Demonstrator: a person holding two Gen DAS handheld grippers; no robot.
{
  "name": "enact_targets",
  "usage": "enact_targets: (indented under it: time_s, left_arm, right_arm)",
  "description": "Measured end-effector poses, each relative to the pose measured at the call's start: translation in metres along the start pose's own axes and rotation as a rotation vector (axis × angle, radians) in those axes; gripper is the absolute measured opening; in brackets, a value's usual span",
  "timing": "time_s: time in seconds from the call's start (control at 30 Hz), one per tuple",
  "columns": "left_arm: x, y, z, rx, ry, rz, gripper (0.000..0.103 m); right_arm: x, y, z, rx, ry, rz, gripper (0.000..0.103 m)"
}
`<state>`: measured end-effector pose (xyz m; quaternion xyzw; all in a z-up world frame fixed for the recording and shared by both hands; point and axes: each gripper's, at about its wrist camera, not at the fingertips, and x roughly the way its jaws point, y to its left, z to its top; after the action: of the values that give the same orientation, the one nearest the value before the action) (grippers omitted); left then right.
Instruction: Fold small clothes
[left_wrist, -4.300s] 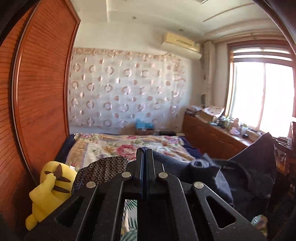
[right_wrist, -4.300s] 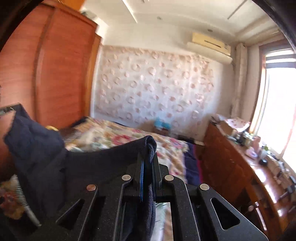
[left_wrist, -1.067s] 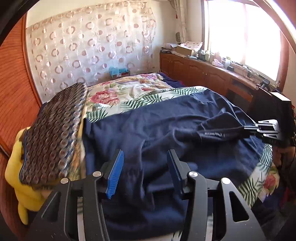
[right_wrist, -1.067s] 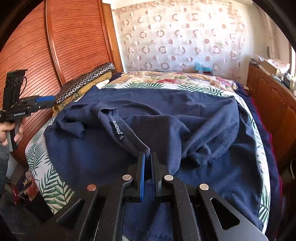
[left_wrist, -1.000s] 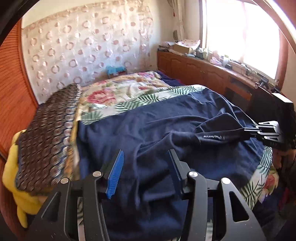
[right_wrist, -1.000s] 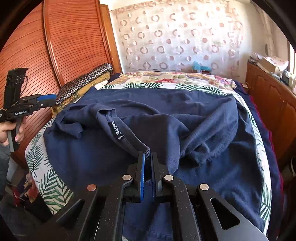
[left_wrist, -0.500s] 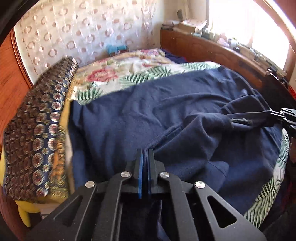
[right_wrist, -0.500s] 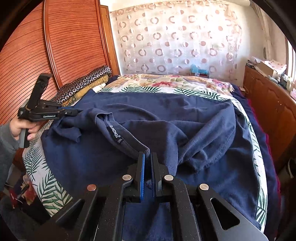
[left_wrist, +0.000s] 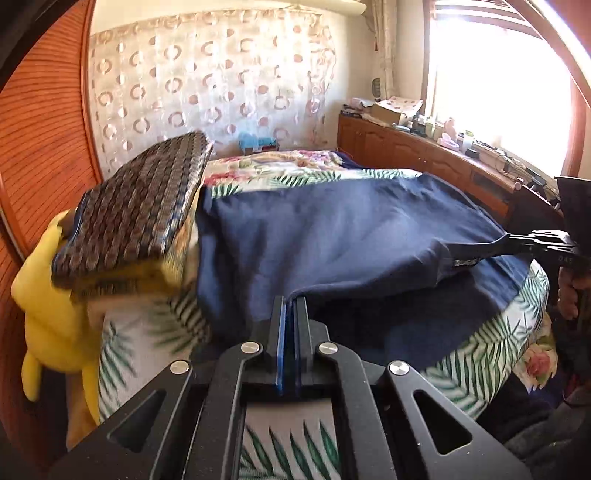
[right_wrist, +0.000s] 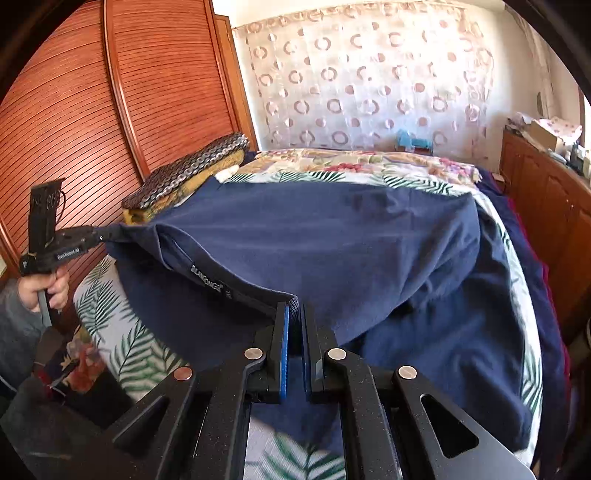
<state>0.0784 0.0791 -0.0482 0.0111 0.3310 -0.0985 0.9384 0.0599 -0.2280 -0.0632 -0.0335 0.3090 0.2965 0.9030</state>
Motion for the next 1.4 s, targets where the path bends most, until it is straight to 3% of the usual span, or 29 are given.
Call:
enact_targets:
  time_s: [0.23, 0.33, 0.43, 0.5, 0.57, 0.63, 0.77, 0.93, 1.07, 1.37, 1.4]
  left_arm:
    - [-0.008, 0.006, -0.007, -0.041, -0.011, -0.004, 0.006]
    - [-0.009, 0.007, -0.006, -0.038, -0.020, 0.011, 0.040]
    - [-0.005, 0.009, -0.003, -0.058, -0.008, 0.002, 0.051]
    - [-0.005, 0.008, -0.003, -0.063, -0.014, 0.002, 0.065]
    - [-0.004, 0.005, -0.004, -0.065, -0.019, 0.007, 0.072]
    - [-0.002, 0.004, -0.004, -0.067, -0.017, 0.007, 0.072]
    - [0.005, 0.004, -0.006, -0.068, -0.011, 0.021, 0.076]
    - [0.020, 0.009, -0.011, -0.092, 0.033, 0.039, 0.076]
    - [0.028, 0.007, -0.014, -0.089, 0.058, 0.040, 0.076]
    - [0.042, 0.003, -0.023, -0.082, 0.111, 0.043, 0.076]
    - [0.043, 0.002, -0.024, -0.080, 0.114, 0.046, 0.076]
  right_arm:
    - [-0.008, 0.000, -0.009, 0.016, 0.043, -0.008, 0.006]
    - [-0.008, -0.003, -0.008, 0.012, 0.070, -0.019, 0.012]
    - [-0.017, 0.000, -0.003, 0.002, 0.067, -0.039, 0.025]
    - [-0.027, -0.004, 0.001, 0.012, 0.041, -0.037, 0.030]
    - [-0.036, -0.009, 0.004, 0.017, 0.017, -0.050, 0.037]
    - [-0.043, -0.017, 0.005, 0.025, -0.009, -0.080, 0.042]
    - [-0.043, -0.044, 0.012, 0.051, -0.019, -0.183, 0.042]
    - [-0.013, -0.079, 0.023, 0.123, 0.048, -0.249, 0.042]
    - [0.020, -0.086, 0.032, 0.170, 0.117, -0.265, 0.036]
    - [0.042, -0.090, 0.049, 0.236, 0.135, -0.225, 0.036]
    - [0.041, -0.090, 0.047, 0.237, 0.130, -0.224, 0.030]
